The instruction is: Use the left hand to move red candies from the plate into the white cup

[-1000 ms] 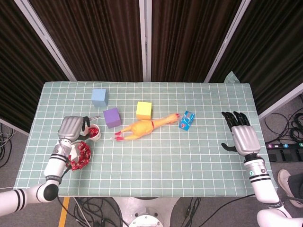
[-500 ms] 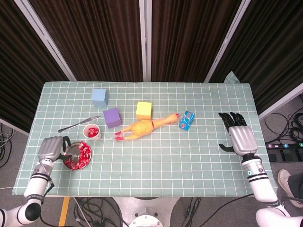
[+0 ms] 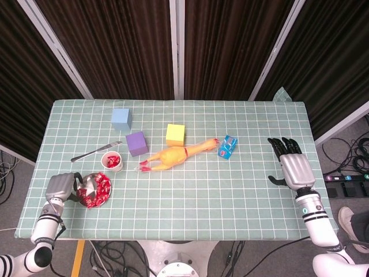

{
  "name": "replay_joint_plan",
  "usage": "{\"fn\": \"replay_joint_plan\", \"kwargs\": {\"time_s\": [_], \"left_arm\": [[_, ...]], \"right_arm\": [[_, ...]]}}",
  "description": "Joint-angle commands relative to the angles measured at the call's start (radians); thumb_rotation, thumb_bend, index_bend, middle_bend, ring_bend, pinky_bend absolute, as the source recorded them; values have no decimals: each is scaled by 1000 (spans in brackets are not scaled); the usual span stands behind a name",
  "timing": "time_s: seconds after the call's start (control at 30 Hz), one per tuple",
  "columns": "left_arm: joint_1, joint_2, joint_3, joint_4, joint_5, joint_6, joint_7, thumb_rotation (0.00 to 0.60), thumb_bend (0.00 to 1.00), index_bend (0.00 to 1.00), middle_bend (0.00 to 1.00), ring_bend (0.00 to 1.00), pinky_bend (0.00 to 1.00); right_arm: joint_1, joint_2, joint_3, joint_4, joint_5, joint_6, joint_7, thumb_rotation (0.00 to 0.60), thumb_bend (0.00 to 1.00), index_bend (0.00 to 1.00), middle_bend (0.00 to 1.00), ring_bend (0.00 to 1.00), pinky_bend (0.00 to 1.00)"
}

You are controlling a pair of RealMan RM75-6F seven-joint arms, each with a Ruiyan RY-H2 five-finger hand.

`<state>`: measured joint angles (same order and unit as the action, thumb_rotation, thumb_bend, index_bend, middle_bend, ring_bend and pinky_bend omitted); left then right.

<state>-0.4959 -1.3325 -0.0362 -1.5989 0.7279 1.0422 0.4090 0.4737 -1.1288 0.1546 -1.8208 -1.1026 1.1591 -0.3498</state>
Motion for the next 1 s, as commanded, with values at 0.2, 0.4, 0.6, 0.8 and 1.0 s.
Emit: {"fn": "replay_joint_plan", "kwargs": {"time_s": [0.2, 0.4, 0.6, 0.8, 1.0], "left_arm": [[7, -8, -3, 23, 0, -19, -15, 600, 174, 488, 664, 996, 1000], [7, -28, -1, 58, 6, -35, -17, 600, 176, 489, 665, 996, 1000], [9, -45, -6, 92, 22, -36, -22, 600, 177, 488, 665, 996, 1000], [13, -55, -4, 113, 35, -43, -25, 600, 178, 488, 665, 996, 1000], [13, -69, -5, 132, 49, -60, -32, 600, 179, 489, 665, 996, 1000]], "right_arm": [[0, -4, 0, -5, 4, 5, -11, 600, 101, 31, 86, 0, 0], [0, -6, -1, -10, 9, 10, -23, 600, 101, 31, 86, 0, 0], [1, -5, 2, -18, 17, 17, -37, 600, 101, 31, 86, 0, 0], [5, -12, 1, -21, 24, 16, -52, 600, 101, 31, 87, 0, 0], [8, -14, 3, -25, 32, 20, -63, 600, 101, 31, 87, 0, 0]]}}
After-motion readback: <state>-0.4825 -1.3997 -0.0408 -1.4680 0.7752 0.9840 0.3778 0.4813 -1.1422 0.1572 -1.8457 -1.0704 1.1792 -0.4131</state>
